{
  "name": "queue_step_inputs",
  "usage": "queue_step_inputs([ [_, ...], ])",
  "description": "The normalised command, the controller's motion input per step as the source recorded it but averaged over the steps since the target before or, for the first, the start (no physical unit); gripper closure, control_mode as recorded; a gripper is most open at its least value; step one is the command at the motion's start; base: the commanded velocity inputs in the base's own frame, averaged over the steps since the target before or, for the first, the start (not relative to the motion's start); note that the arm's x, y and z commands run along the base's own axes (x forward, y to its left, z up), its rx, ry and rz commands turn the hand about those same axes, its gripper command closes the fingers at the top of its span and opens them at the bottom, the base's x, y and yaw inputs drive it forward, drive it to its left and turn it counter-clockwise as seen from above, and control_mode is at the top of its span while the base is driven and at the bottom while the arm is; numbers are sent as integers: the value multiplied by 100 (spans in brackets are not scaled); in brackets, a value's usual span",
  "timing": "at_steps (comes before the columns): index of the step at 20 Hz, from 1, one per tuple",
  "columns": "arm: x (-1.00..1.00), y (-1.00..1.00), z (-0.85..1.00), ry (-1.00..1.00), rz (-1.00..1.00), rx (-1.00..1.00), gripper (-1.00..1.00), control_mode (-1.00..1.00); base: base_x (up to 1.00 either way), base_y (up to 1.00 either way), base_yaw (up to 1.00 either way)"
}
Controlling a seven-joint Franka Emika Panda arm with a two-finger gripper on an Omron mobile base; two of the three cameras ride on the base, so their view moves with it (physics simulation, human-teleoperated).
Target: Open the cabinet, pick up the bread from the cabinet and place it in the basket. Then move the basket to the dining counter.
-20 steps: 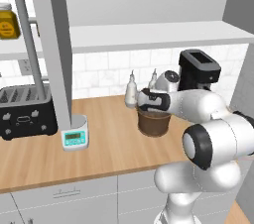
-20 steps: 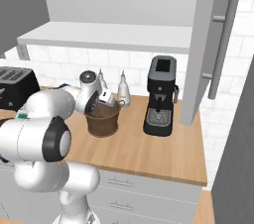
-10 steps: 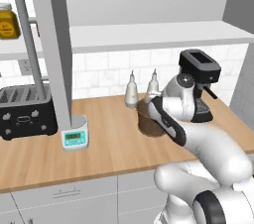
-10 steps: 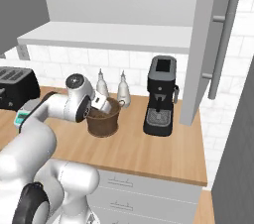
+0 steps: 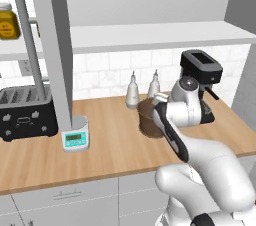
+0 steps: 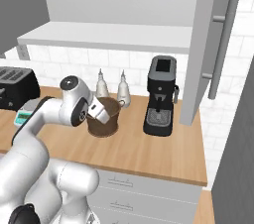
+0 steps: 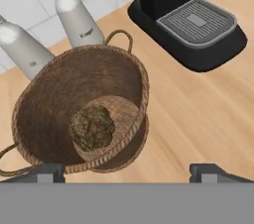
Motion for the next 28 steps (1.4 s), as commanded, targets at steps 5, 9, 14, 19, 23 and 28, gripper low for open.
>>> queue_step_inputs([
  [5, 0, 0, -2, 11, 0, 21, -100, -100, 0, 0, 0],
  [9, 8, 1, -11, 8, 0, 17, -100, -100, 0, 0, 0],
  [14, 8, 1, -25, 6, 0, 7, -100, -100, 0, 0, 0],
  [19, 27, 6, -41, 10, 0, 4, -100, -100, 0, 0, 0],
  [23, 35, 6, -41, 5, 0, 2, -100, -100, 0, 0, 0],
  [28, 54, 0, -25, 4, 0, 0, -100, -100, 0, 0, 0],
])
